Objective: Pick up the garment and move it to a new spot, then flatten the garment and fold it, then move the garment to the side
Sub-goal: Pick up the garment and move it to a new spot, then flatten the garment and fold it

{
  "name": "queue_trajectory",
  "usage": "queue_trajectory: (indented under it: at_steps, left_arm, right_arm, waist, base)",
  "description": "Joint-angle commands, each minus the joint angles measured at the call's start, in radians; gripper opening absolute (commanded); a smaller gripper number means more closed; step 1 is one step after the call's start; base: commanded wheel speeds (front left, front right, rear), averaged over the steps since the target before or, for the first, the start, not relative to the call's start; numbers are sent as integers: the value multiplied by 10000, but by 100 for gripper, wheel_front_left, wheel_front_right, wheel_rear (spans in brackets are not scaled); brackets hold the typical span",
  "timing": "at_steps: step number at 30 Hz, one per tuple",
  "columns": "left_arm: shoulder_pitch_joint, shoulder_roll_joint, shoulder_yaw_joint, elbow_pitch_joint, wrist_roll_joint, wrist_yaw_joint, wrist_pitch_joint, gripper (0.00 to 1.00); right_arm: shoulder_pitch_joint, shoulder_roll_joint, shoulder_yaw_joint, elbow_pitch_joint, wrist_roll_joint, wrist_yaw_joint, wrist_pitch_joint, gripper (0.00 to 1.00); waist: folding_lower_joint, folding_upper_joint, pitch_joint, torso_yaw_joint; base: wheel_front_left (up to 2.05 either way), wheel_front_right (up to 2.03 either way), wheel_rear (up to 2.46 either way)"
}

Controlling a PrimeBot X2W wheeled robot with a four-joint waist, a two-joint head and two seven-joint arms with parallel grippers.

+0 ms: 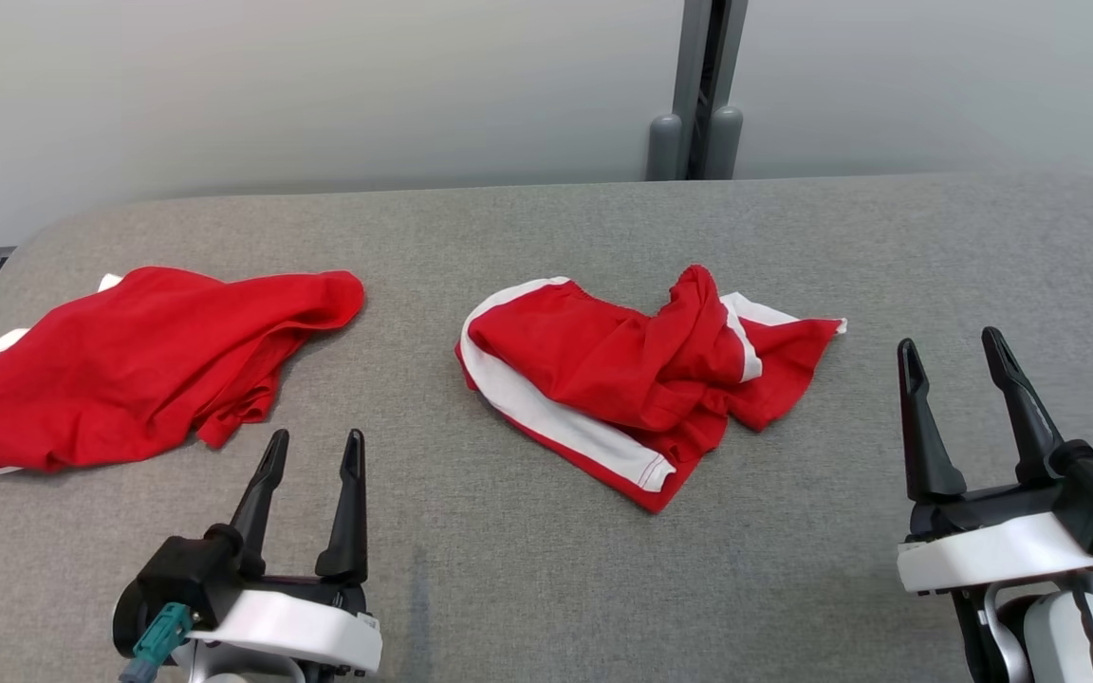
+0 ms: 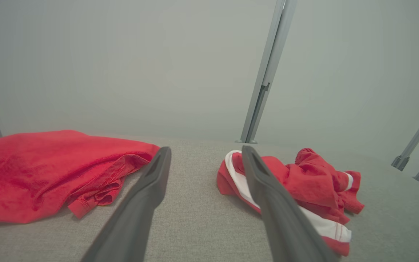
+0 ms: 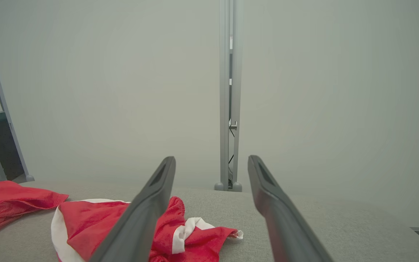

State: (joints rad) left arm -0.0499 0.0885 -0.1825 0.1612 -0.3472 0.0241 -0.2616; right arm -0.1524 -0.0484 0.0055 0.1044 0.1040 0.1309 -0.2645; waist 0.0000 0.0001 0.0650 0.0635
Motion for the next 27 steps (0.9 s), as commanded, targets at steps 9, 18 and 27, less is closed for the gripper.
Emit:
queue_trajectory:
  at_steps: [9,18,27]
  left_arm:
    - [-303,-290,167,280,592,-512,-36,100]
    - [-664,-362,-264,624,334,-586,-37,100]
    - [-876,-364,-927,697,-85,-386,-37,100]
  right_arm:
    - [-701,-181,298,847,198,-3,-5,100]
    - [-3229,-1275,1179,3560,1722,-3,1884,100]
    - [-5089,-2019,1380,5963,3648,-1,3708,100]
  waist:
    - [0,-1,439,556]
    - [0,-1,1150,1603]
    - [0,-1,1538,2573]
  base:
    - [0,0,0]
    - [0,0,0]
    - [0,0,0]
